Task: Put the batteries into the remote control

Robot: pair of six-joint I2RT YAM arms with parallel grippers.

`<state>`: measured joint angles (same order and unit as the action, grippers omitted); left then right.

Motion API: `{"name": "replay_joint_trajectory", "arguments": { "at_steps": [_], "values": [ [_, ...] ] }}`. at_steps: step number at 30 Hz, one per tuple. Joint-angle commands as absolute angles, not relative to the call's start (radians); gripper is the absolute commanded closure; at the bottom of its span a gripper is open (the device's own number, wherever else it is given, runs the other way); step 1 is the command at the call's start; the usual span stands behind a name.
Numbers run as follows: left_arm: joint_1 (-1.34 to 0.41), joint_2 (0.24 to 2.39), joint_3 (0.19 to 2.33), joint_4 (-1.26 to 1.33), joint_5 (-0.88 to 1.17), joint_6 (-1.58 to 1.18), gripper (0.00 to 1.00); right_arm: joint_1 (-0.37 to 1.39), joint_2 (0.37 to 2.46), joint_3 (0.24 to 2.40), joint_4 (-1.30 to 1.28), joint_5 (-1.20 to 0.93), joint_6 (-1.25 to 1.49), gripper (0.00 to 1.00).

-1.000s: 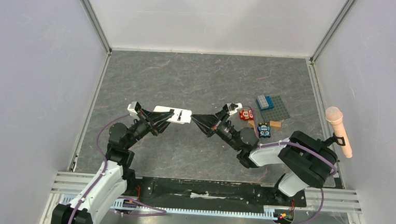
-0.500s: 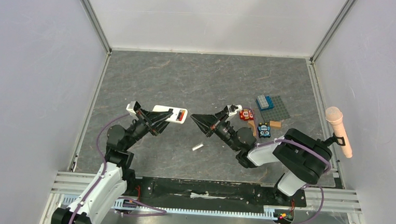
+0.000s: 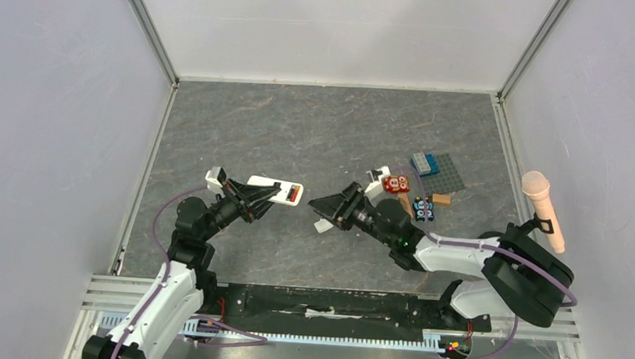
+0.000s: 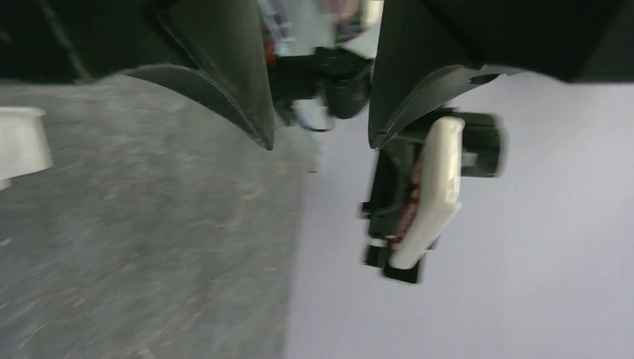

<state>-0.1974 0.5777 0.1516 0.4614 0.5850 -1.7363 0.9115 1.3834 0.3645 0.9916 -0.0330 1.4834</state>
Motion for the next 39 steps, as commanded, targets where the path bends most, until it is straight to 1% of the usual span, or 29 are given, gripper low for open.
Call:
{"name": "replay_joint_trajectory", "arguments": {
  "at_steps": [1, 3, 5, 8, 9, 12, 14, 17, 21, 27, 30, 33, 39],
  "values": [
    [-0.192, 0.562, 0.156, 0.405, 0.597, -1.612, 0.98, 0.906, 1.356, 0.592, 0.398, -0.008, 1.000, 0.42],
    [-0.192, 0.562, 0.159, 0.377, 0.596, -1.583, 0.98, 0.906, 1.387, 0.669, 0.250, -0.006, 0.858, 0.39],
    [-0.192, 0.557, 0.168, 0.327, 0.594, -1.546, 0.98, 0.906, 1.416, 0.705, 0.175, 0.032, 0.747, 0.36],
    [-0.192, 0.541, 0.183, 0.238, 0.576, -1.488, 0.98, 0.906, 1.468, 0.767, 0.042, 0.073, 0.623, 0.37],
    [-0.192, 0.533, 0.191, 0.206, 0.564, -1.465, 0.98, 0.907, 1.480, 0.784, 0.011, 0.075, 0.585, 0.39],
    [-0.192, 0.508, 0.225, 0.064, 0.515, -1.376, 0.98, 0.910, 1.506, 0.796, 0.003, 0.006, 0.408, 0.45],
    [-0.190, 0.503, 0.255, -0.019, 0.490, -1.325, 0.98, 0.911, 1.521, 0.805, 0.002, -0.053, 0.249, 0.47],
    [-0.190, 0.512, 0.281, -0.090, 0.466, -1.278, 0.98, 0.913, 1.547, 0.832, -0.053, -0.082, 0.045, 0.46],
    [-0.190, 0.538, 0.285, -0.092, 0.465, -1.267, 0.98, 0.913, 1.592, 0.887, -0.101, -0.116, -0.145, 0.43],
    [-0.189, 0.575, 0.279, -0.068, 0.466, -1.267, 0.98, 0.912, 1.685, 0.997, -0.224, -0.176, -0.322, 0.43],
    [-0.187, 0.594, 0.278, -0.057, 0.469, -1.266, 0.98, 0.912, 1.730, 1.039, -0.279, -0.183, -0.375, 0.47],
    [-0.184, 0.605, 0.282, -0.059, 0.467, -1.254, 0.98, 0.913, 1.768, 1.082, -0.351, -0.188, -0.411, 0.51],
    [-0.181, 0.622, 0.293, -0.080, 0.460, -1.223, 0.98, 0.913, 1.785, 1.082, -0.355, -0.204, -0.414, 0.52]
  ]
}}
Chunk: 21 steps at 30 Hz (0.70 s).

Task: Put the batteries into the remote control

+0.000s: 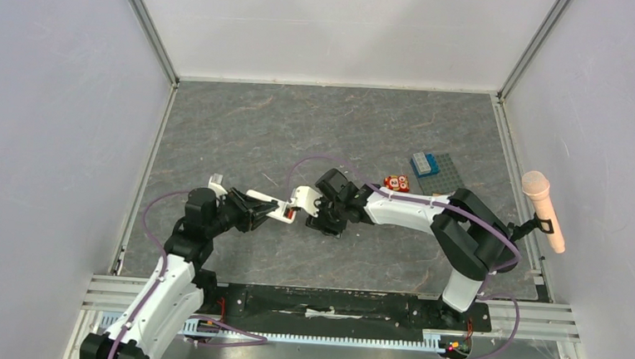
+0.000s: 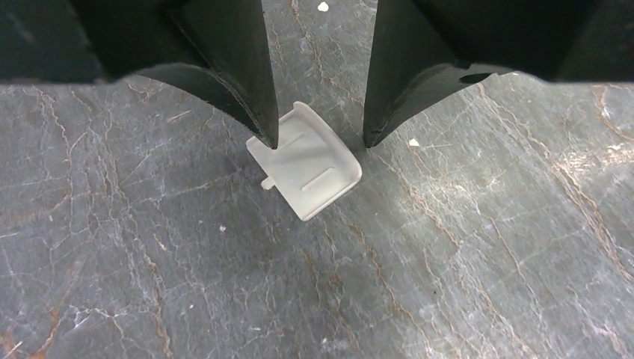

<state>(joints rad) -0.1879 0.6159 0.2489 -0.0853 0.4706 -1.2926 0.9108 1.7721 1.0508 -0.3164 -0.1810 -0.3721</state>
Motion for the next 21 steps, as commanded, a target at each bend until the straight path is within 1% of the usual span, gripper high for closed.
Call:
{"name": "replay_joint_trajectory", "arguments": {
  "at_steps": [1, 4, 6, 8, 11, 12, 17, 21],
  "values": [
    [-0.180, 0.625, 0.293, -0.080, 0.461, -1.221, 0.98, 0.912, 1.791, 1.082, -0.354, -0.203, -0.412, 0.53],
    [-0.179, 0.628, 0.291, -0.080, 0.461, -1.219, 0.98, 0.913, 1.804, 1.082, -0.354, -0.188, -0.408, 0.55],
    [-0.179, 0.628, 0.291, -0.080, 0.462, -1.217, 0.98, 0.913, 1.812, 1.086, -0.357, -0.169, -0.402, 0.62],
    [-0.178, 0.628, 0.290, -0.081, 0.462, -1.216, 0.98, 0.913, 1.818, 1.086, -0.353, -0.140, -0.385, 0.74],
    [-0.178, 0.625, 0.287, -0.083, 0.464, -1.215, 0.98, 0.915, 1.815, 1.070, -0.325, -0.093, -0.353, 0.96],
    [-0.177, 0.622, 0.287, -0.083, 0.465, -1.215, 0.98, 0.916, 1.805, 1.057, -0.308, -0.088, -0.339, 0.99],
    [-0.176, 0.603, 0.282, -0.089, 0.467, -1.219, 0.98, 0.913, 1.696, 0.958, -0.154, -0.116, -0.230, 1.00],
    [-0.176, 0.577, 0.278, -0.089, 0.477, -1.230, 0.98, 0.895, 1.600, 0.920, -0.049, -0.175, -0.046, 1.00]
  ]
}}
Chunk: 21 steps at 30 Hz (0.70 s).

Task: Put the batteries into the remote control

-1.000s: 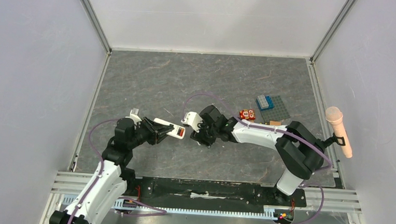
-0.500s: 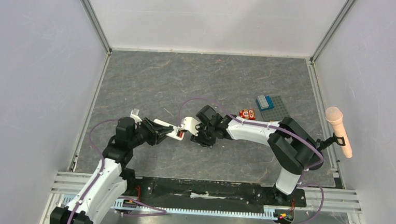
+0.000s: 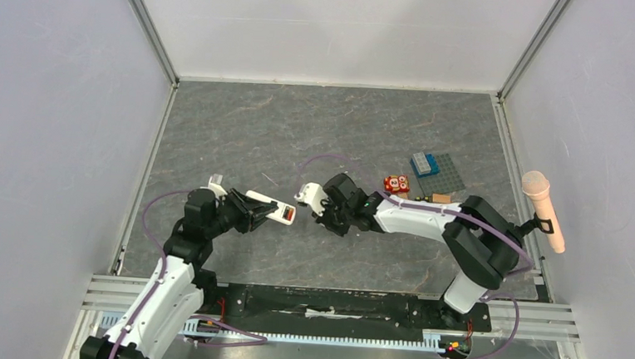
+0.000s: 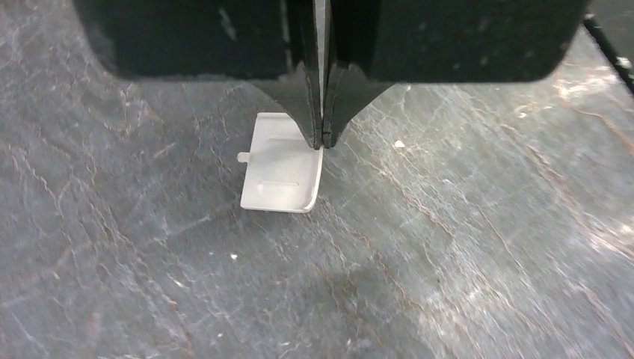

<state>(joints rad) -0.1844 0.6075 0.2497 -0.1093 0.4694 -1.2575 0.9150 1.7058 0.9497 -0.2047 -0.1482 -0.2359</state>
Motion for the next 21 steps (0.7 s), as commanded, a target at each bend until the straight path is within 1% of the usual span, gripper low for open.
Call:
{"name": "replay_joint_trajectory", "arguments": {
  "at_steps": [1, 4, 8, 12, 15, 18, 21],
  "values": [
    [-0.176, 0.571, 0.278, -0.089, 0.483, -1.232, 0.98, 0.888, 1.580, 0.914, -0.028, -0.193, -0.005, 1.00],
    [-0.177, 0.548, 0.275, -0.087, 0.498, -1.234, 0.98, 0.856, 1.492, 0.866, 0.093, -0.255, 0.225, 1.00],
    [-0.176, 0.516, 0.269, -0.075, 0.514, -1.241, 0.98, 0.811, 1.378, 0.745, 0.348, -0.380, 0.597, 1.00],
    [-0.177, 0.493, 0.260, -0.029, 0.526, -1.264, 0.98, 0.804, 1.298, 0.592, 0.720, -0.418, 0.975, 1.00],
    [-0.176, 0.492, 0.251, 0.047, 0.540, -1.293, 0.98, 0.815, 1.309, 0.476, 1.127, -0.417, 1.298, 1.00],
    [-0.176, 0.500, 0.236, 0.121, 0.560, -1.346, 0.98, 0.843, 1.372, 0.423, 1.448, -0.369, 1.522, 1.00],
    [-0.176, 0.505, 0.206, 0.228, 0.579, -1.431, 0.98, 0.885, 1.434, 0.424, 1.630, -0.317, 1.636, 1.00]
  ]
}}
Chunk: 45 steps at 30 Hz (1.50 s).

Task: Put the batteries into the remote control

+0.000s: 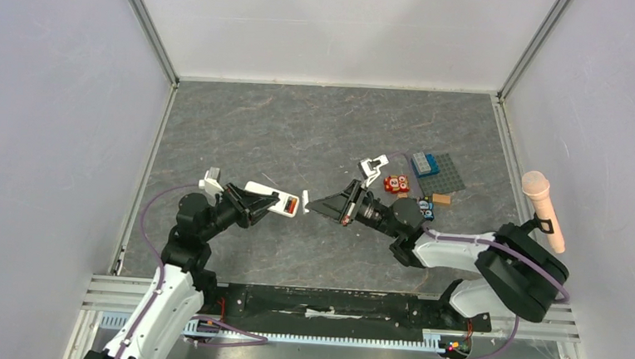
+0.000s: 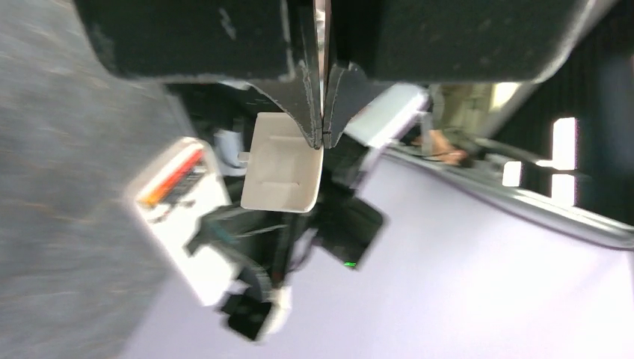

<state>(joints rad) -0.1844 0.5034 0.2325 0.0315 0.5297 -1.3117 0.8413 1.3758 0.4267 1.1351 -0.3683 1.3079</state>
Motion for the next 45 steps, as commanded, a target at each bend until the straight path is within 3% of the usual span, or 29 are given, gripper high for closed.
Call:
{"name": "replay_joint_trajectory", "arguments": {
  "at_steps": [1, 6, 16, 45],
  "values": [
    [-0.176, 0.506, 0.194, 0.257, 0.582, -1.462, 0.98, 0.896, 1.460, 0.428, 1.683, -0.302, 1.670, 1.00],
    [-0.178, 0.494, 0.176, 0.343, 0.597, -1.567, 0.98, 0.949, 1.579, 0.460, 1.863, -0.225, 1.782, 1.00],
    [-0.178, 0.407, 0.180, 0.346, 0.602, -1.675, 0.98, 0.979, 1.641, 0.500, 1.956, -0.110, 1.762, 1.00],
    [-0.178, 0.343, 0.176, 0.247, 0.553, -1.745, 0.98, 0.985, 1.564, 0.512, 1.873, -0.069, 1.643, 1.00]
  ]
}}
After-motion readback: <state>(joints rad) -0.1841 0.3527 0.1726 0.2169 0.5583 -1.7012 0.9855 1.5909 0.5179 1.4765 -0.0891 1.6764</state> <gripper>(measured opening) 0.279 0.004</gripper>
